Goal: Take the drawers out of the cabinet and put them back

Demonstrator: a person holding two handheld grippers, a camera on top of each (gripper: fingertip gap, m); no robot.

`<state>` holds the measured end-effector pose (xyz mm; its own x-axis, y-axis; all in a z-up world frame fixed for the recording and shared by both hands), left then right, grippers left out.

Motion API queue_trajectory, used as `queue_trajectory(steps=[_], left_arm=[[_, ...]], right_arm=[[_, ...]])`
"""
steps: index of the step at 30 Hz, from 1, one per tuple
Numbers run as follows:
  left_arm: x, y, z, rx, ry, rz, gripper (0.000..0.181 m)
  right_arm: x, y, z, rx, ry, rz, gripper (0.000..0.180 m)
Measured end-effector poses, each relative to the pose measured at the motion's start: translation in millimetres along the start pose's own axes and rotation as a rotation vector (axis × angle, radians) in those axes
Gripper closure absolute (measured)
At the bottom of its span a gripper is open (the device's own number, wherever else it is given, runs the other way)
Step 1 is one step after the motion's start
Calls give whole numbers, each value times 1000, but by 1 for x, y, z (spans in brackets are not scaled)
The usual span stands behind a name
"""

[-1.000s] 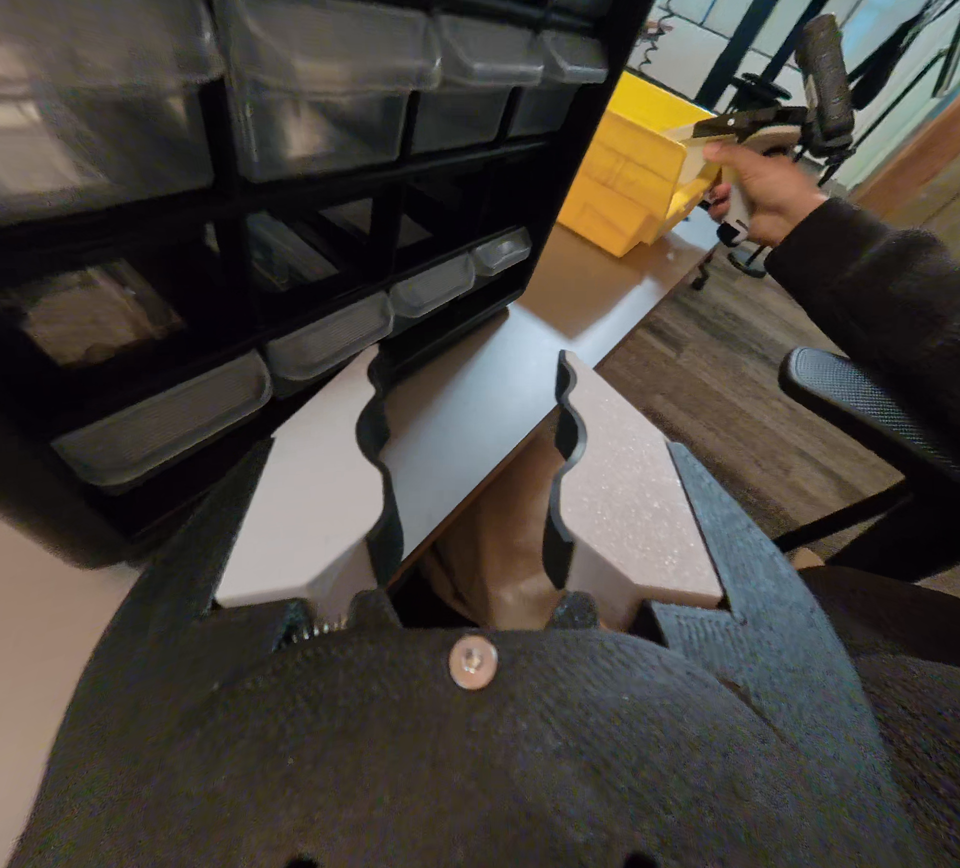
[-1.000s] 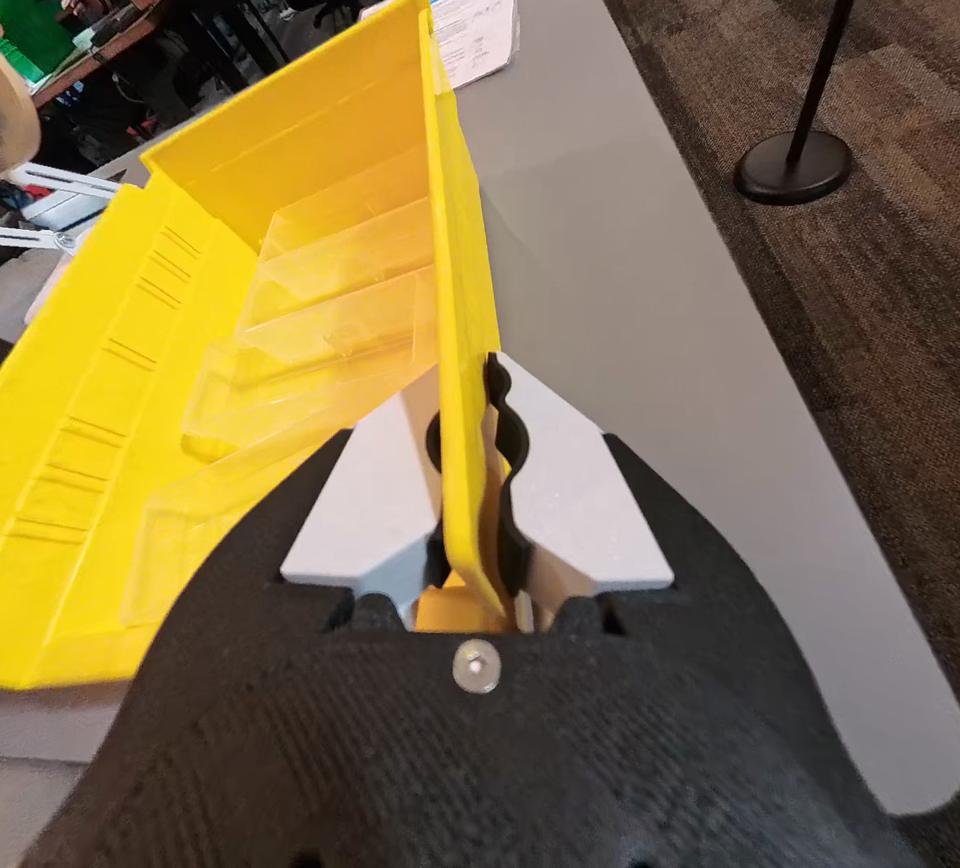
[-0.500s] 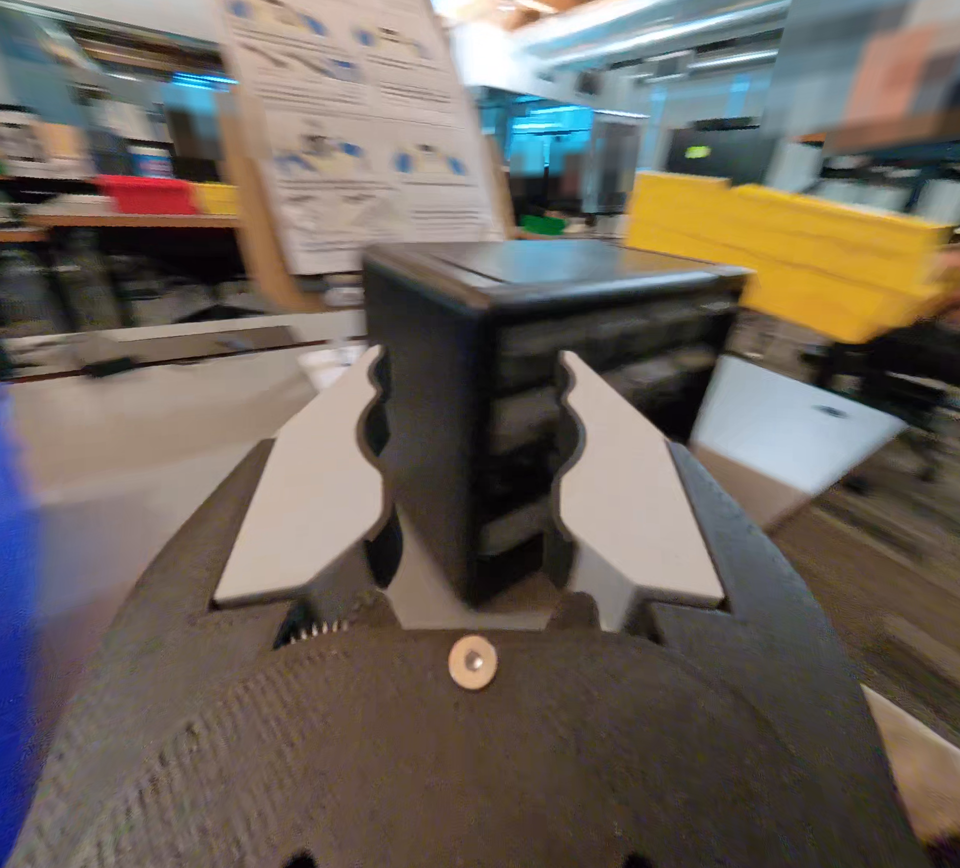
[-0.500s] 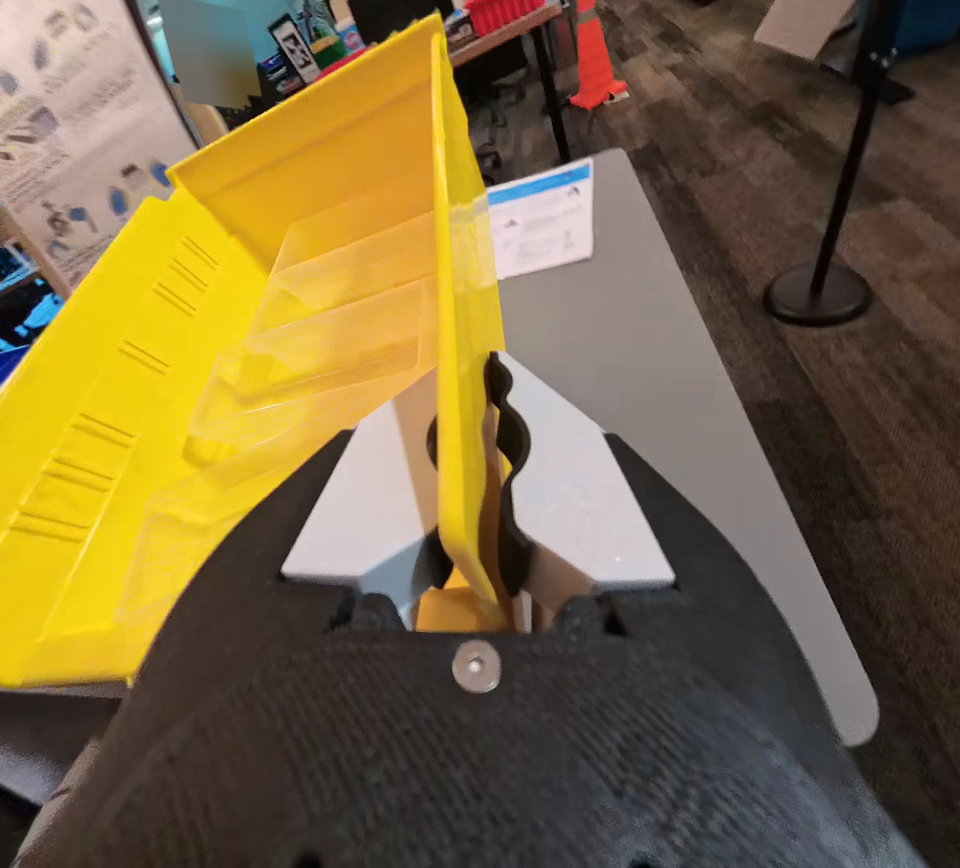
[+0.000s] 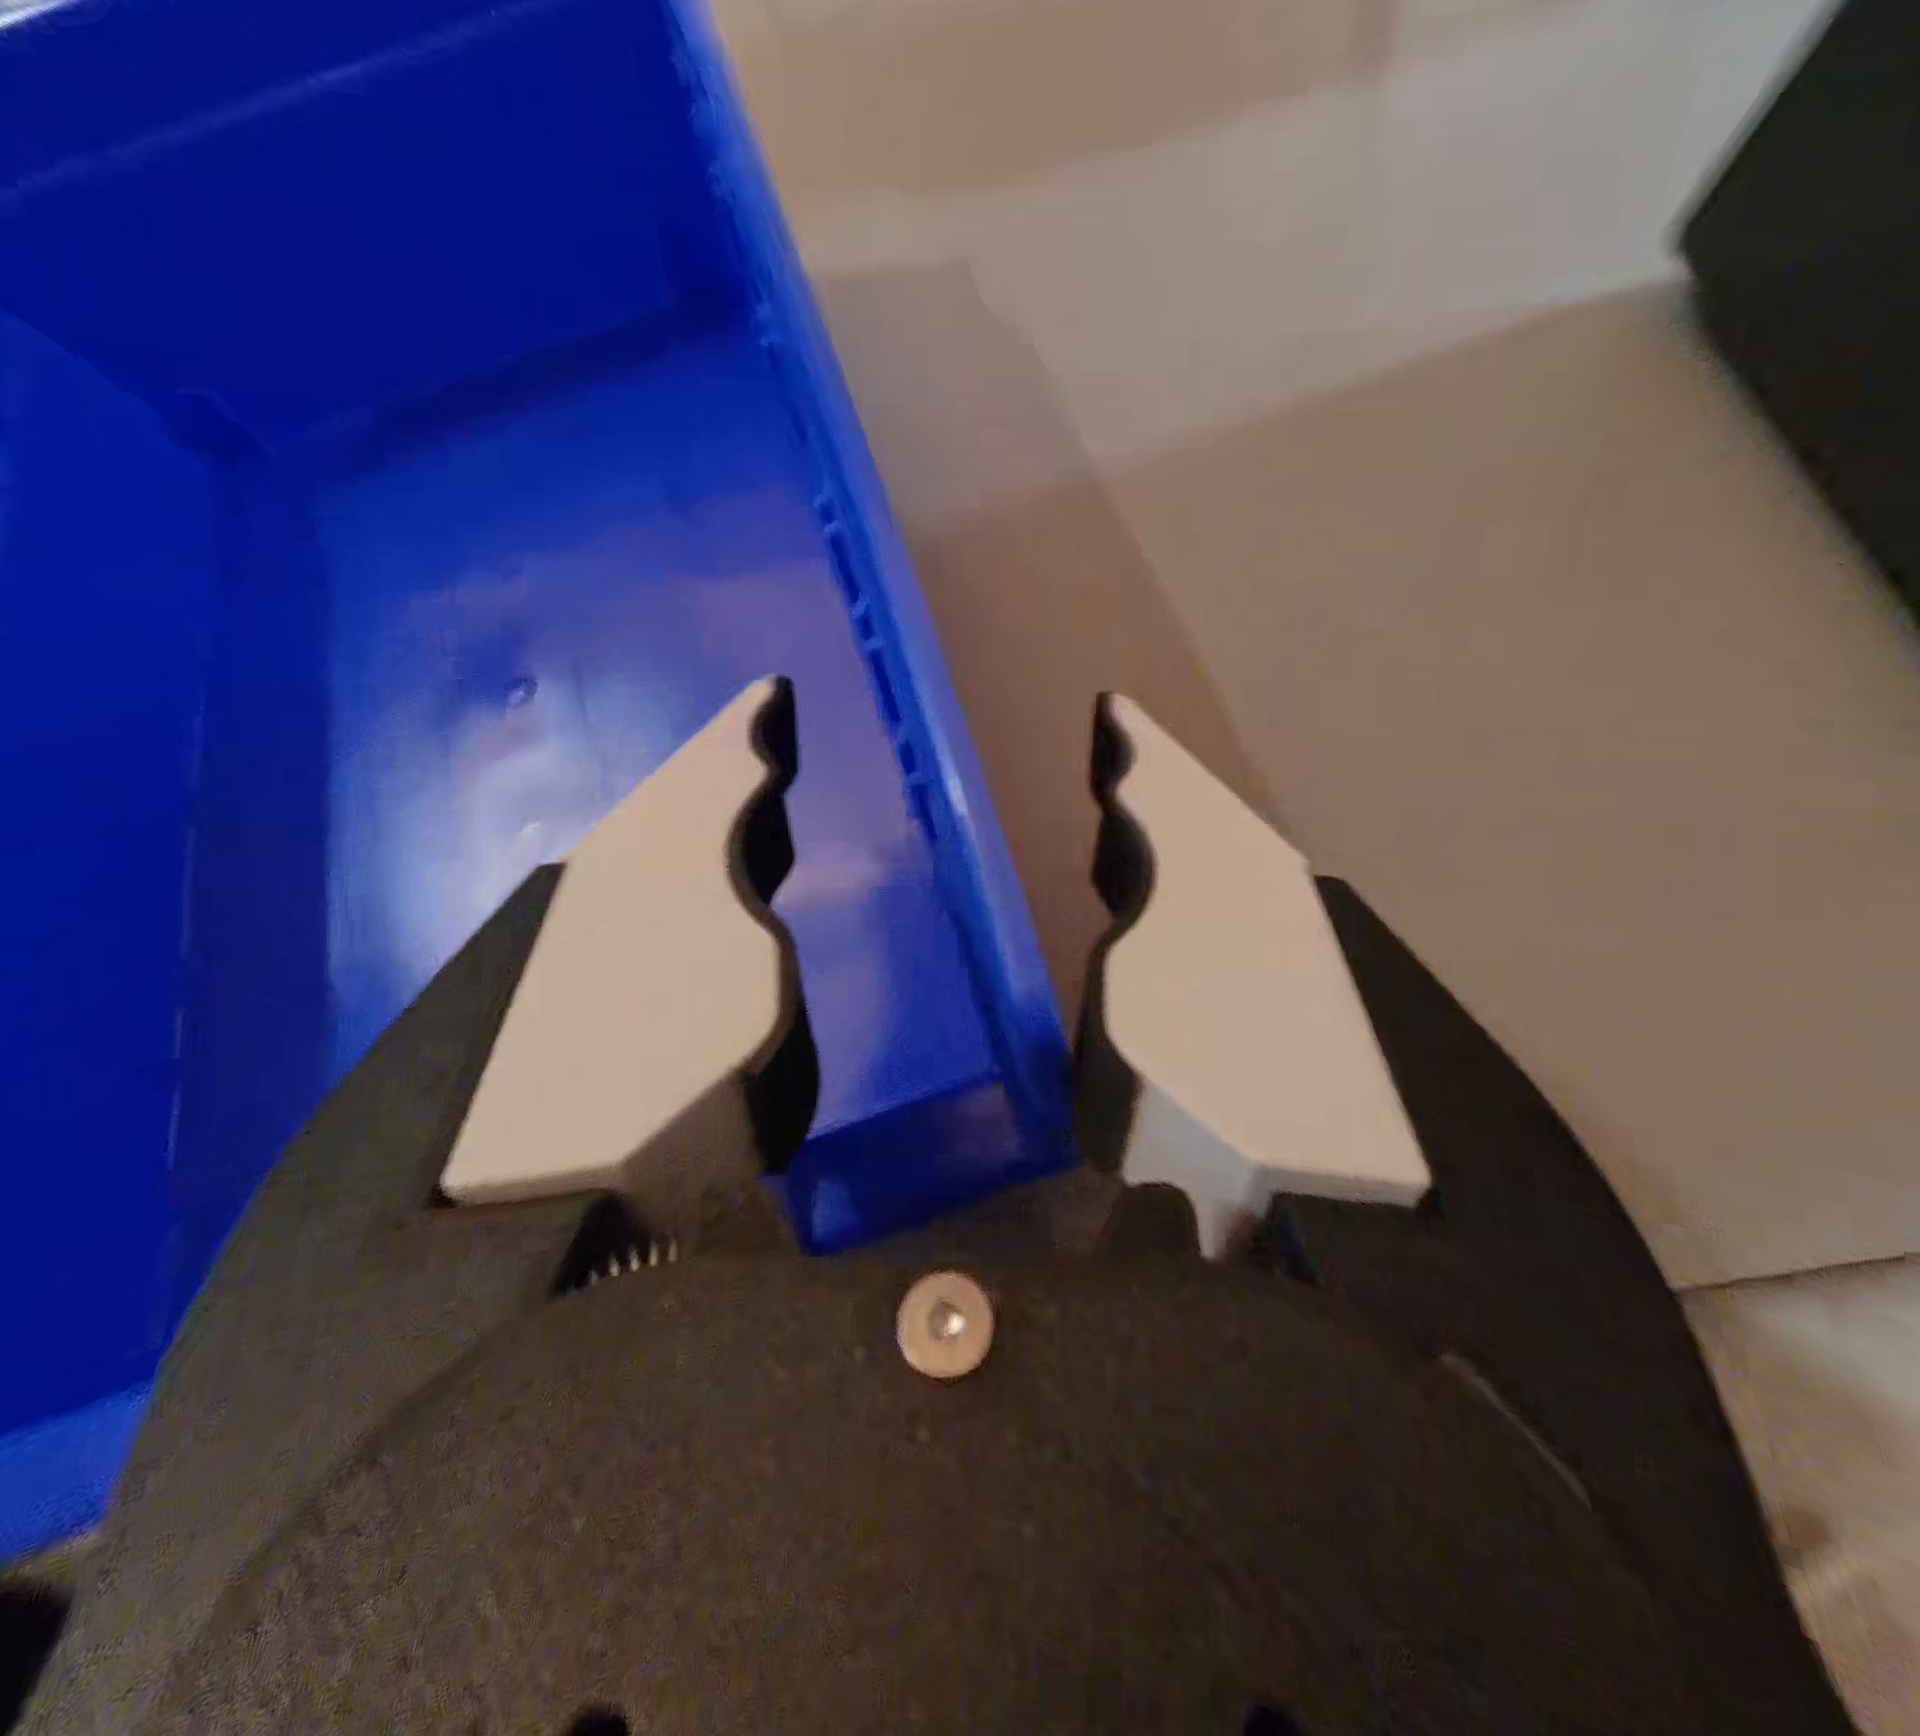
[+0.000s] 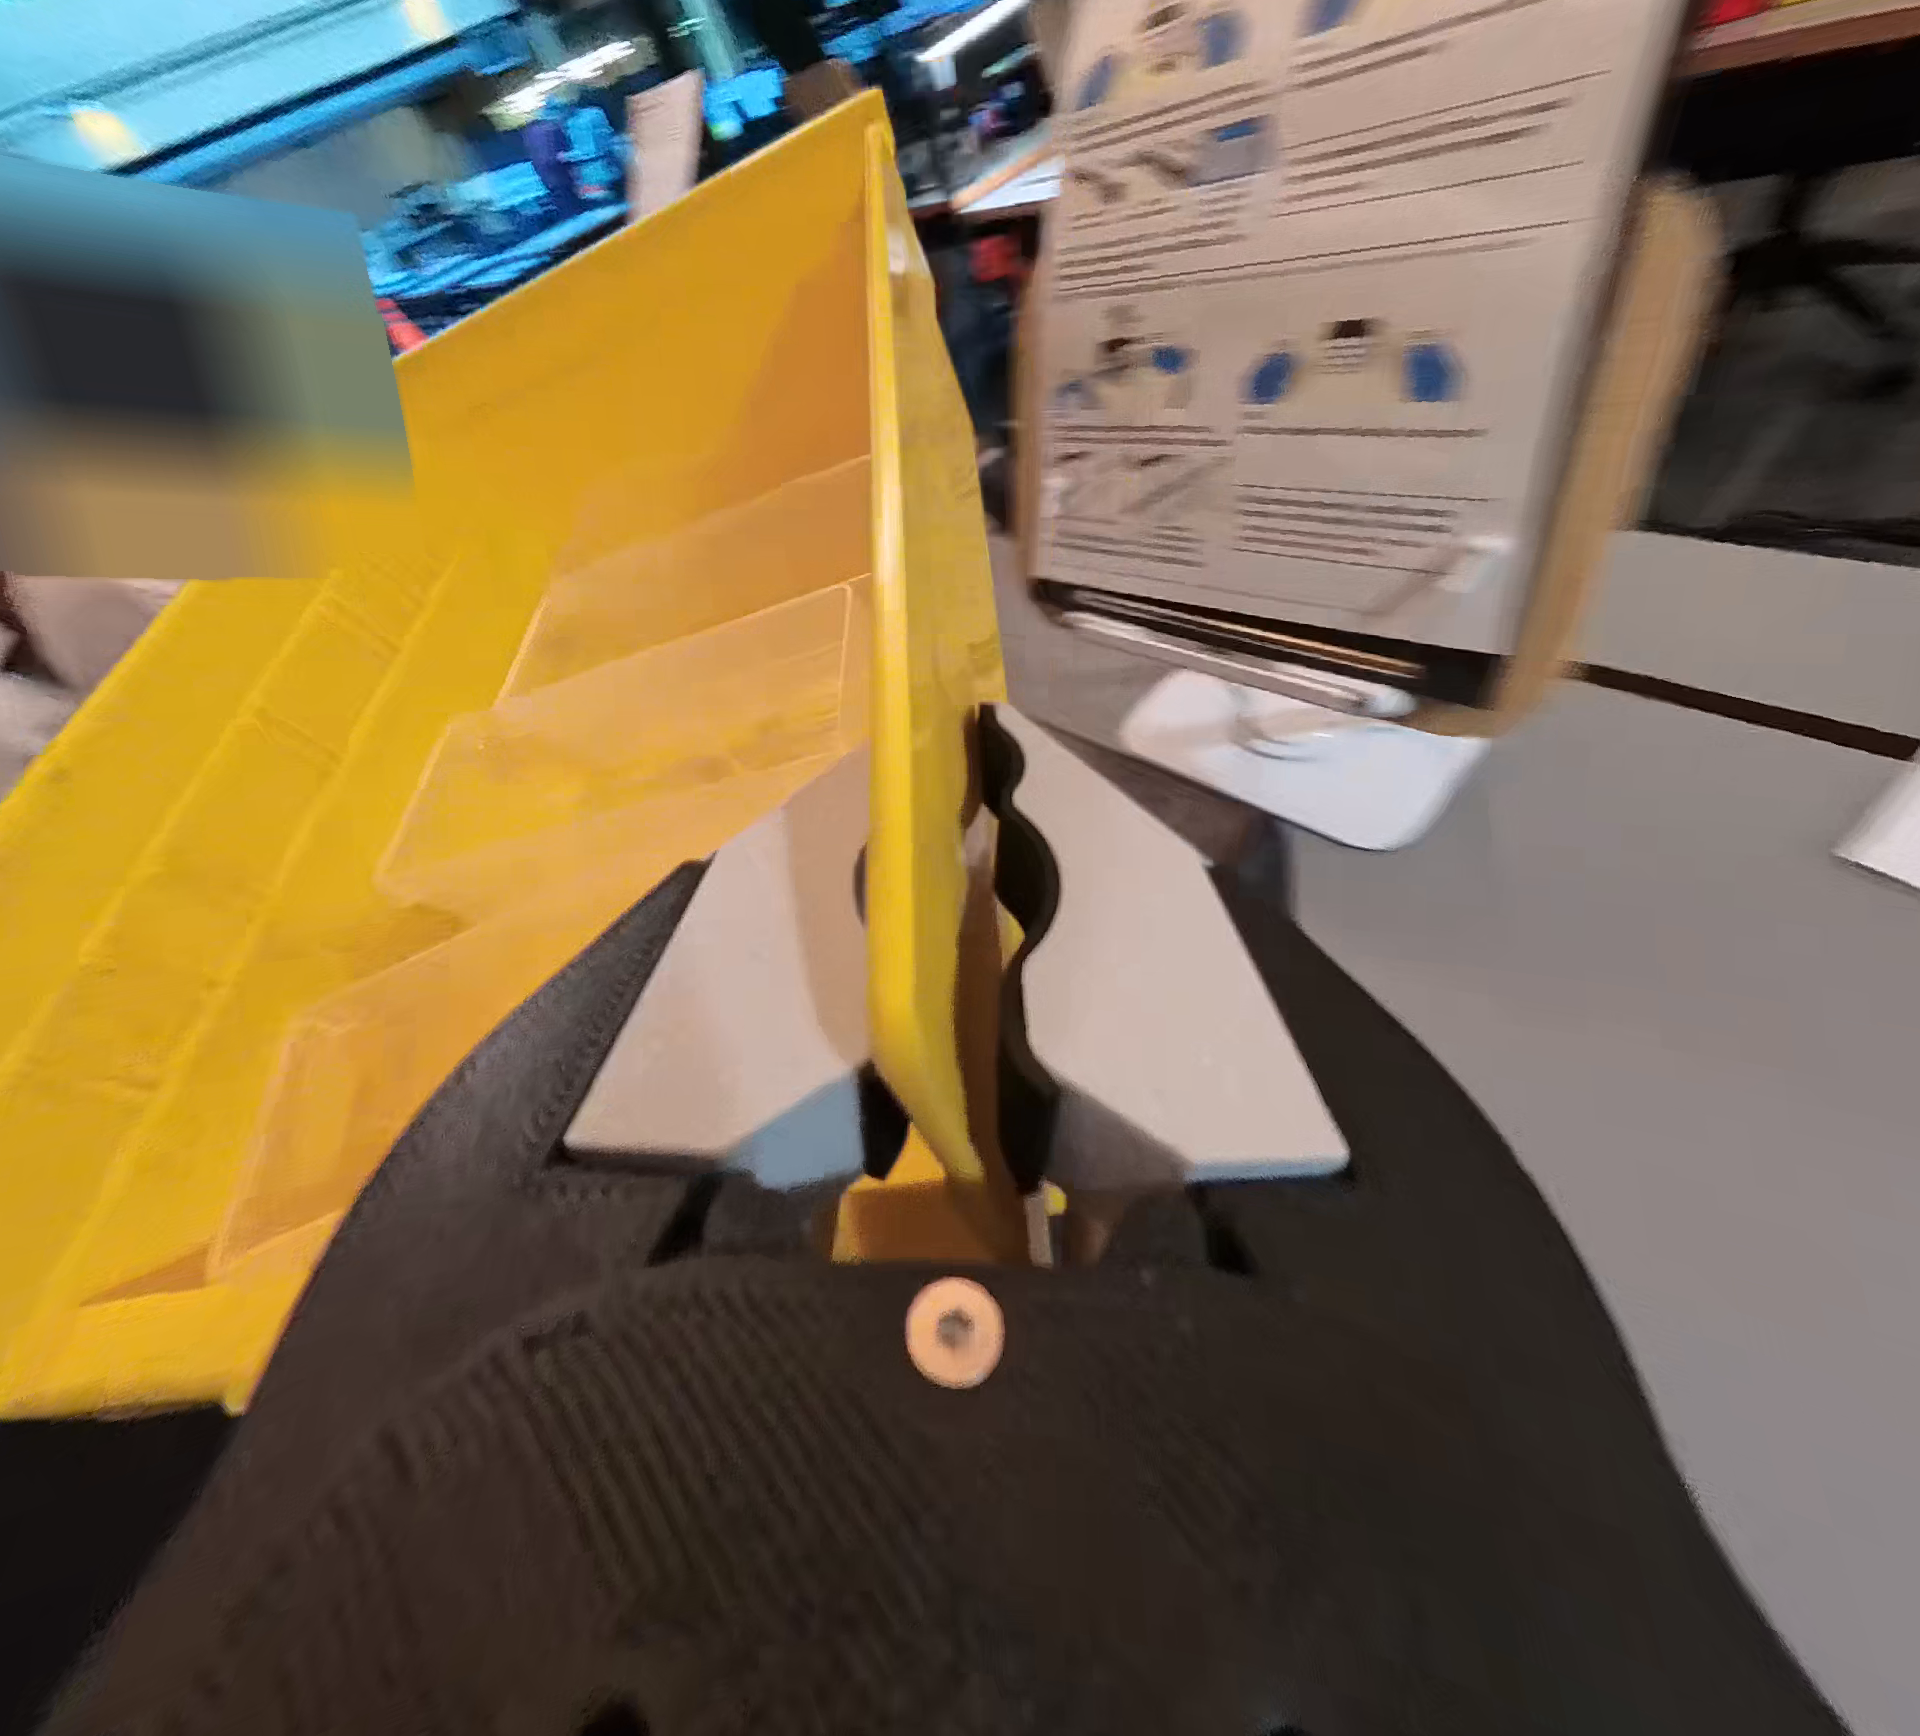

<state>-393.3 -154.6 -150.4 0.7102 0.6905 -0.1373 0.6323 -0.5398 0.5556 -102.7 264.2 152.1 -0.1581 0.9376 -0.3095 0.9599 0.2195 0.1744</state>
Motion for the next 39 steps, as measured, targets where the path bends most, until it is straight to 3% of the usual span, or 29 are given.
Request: queue_trajectory(steps=[1,4,6,12,17,23,30,39], left_arm=[[1,1,-2,33,0,22,147],[-20,13,-3,23,-102,-120,175],[-33,26,-2,29,-131,-121,174],[-78,80,-17,135,74,-104,176],[-123,145,-15,247,162,-176,175],[-166,196,20,275,249,-308,176],[-165,229,31,294,218,-350,176],[-165,252,23,304,127,-493,176]], right_arm=[[-15,-18,3,-13,-10,-59,176],[-57,-73,19,-85,-30,-198,175],[-82,-105,31,-134,-17,-254,175],[-150,-178,84,-194,17,-370,175],[-189,-210,124,-264,55,-408,175],[-220,-240,179,-316,77,-398,175],[-239,-295,226,-281,145,-277,175],[-220,-383,260,-183,180,-71,175]])
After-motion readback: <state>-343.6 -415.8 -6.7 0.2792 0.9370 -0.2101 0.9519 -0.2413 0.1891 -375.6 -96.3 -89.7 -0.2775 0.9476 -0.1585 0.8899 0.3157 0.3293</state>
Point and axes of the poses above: each gripper's, where its closed fingertips meet, y back along the fingers, z out of its underside, x = y × z across the jaws, the point moved 5 cm from there along y, back along the fingers, and after that the axes turned 1 degree about x, right-handed, at the moved point
